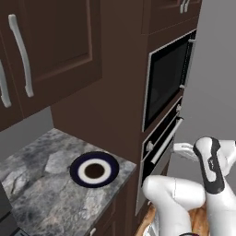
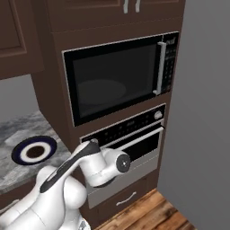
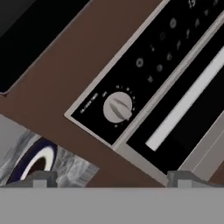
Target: Take the baked cake out of the oven and place it on the plate for cooling. Then close the oven door.
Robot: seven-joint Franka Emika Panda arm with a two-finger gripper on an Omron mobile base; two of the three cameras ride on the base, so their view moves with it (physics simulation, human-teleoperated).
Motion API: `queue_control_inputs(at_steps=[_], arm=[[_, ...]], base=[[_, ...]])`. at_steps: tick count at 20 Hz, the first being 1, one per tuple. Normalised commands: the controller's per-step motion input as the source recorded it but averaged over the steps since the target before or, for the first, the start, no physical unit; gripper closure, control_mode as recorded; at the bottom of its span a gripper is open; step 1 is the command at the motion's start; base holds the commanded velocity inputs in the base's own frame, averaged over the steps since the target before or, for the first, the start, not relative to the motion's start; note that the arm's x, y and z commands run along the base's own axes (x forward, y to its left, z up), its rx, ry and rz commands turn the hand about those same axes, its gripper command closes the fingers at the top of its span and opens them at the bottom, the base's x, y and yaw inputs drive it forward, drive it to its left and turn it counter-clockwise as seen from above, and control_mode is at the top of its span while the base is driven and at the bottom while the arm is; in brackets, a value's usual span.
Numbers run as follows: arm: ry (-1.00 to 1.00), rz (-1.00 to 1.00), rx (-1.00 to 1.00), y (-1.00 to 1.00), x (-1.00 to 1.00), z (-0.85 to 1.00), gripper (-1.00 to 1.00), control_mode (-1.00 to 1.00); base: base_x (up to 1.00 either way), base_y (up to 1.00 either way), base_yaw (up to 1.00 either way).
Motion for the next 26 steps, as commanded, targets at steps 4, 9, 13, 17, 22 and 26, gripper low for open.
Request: queue_control_inputs(at_steps=[4, 9, 13, 17, 22, 26], arm=[[0.16, 0.0, 0.21, -0.26, 0.32, 0.0, -1.0, -1.0], [0.15, 0.0, 0.24, -0.45, 0.16, 0.0, -1.0, -1.0], [0.03, 0.0, 0.2, -0.42, 0.09, -0.04, -1.0, -1.0], [0.0, 0.0, 0.17, -0.28, 0.15, -0.11, -1.0, -1.0], [0.0, 0.0, 0.15, -0.16, 0.18, -0.13, -1.0, -1.0], [0.0, 0.0, 0.11, -0.04, 0.22, -0.16, -1.0, -1.0]], base=[[0.0, 0.0, 0.0], [0.0, 0.0, 0.0], [0.0, 0.0, 0.0], [0.0, 0.0, 0.0], [0.0, 0.0, 0.0], [0.0, 0.0, 0.0]])
